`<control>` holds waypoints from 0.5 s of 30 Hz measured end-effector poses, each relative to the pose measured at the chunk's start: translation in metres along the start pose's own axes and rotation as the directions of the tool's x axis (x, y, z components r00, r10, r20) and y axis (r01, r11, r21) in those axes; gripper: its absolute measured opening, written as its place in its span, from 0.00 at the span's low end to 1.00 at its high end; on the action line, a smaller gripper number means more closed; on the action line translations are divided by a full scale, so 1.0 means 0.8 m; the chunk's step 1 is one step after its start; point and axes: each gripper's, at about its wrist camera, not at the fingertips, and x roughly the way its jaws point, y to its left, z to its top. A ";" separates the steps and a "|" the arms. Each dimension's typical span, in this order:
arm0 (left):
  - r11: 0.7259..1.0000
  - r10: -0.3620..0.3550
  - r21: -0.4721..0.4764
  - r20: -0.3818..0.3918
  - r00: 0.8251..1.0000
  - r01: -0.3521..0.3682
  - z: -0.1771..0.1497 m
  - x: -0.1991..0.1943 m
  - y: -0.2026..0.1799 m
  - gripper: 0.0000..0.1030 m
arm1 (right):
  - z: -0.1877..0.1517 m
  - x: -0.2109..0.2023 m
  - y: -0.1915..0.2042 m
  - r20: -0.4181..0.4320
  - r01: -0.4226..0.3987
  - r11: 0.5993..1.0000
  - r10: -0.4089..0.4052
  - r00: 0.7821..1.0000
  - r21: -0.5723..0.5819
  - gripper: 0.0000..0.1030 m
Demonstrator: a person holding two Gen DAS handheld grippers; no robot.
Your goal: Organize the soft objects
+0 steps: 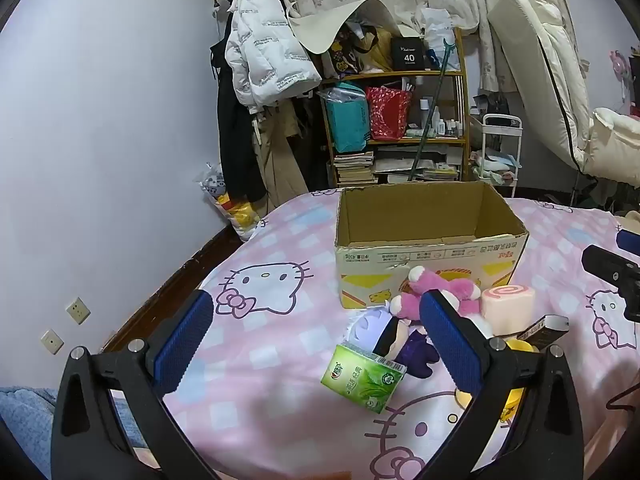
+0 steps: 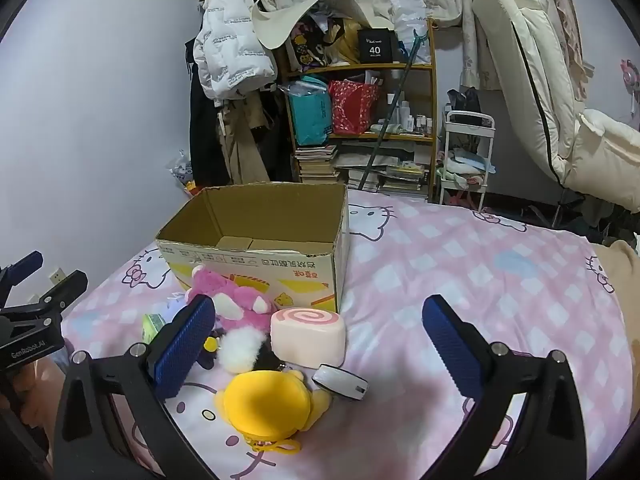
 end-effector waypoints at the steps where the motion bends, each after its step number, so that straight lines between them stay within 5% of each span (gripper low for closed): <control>1: 1.000 0.003 0.004 0.000 1.000 -0.003 0.000 0.000 0.000 0.99 | 0.000 0.000 0.000 0.001 0.000 1.000 0.000 1.000 -0.001 1.00; 15: 1.000 0.015 0.009 0.009 1.000 -0.015 0.000 0.000 -0.001 0.99 | 0.000 0.000 0.000 0.002 0.009 1.000 -0.009 1.000 -0.004 1.00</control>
